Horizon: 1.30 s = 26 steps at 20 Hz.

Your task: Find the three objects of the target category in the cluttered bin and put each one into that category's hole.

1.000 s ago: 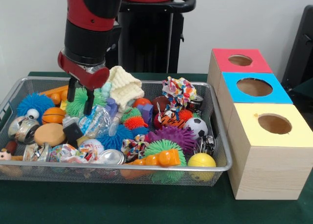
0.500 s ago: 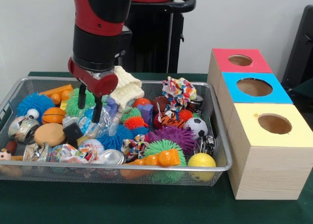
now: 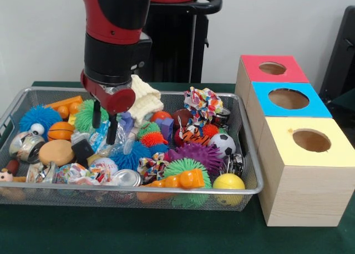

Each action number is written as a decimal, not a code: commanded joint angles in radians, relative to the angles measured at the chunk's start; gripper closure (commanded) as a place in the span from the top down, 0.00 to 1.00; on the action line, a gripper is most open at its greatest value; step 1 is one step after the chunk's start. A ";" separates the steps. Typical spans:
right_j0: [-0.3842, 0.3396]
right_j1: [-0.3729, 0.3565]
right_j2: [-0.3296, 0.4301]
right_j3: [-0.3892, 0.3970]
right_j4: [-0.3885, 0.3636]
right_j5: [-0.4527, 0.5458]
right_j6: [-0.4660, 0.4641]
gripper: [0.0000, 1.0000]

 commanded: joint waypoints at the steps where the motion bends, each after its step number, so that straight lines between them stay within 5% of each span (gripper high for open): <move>1: -0.003 0.065 0.138 0.004 0.065 -0.085 0.241 1.00; 12: 0.035 0.124 0.151 0.037 0.115 -0.153 0.274 1.00; 26: 0.082 0.120 0.094 0.023 0.149 -0.020 0.256 1.00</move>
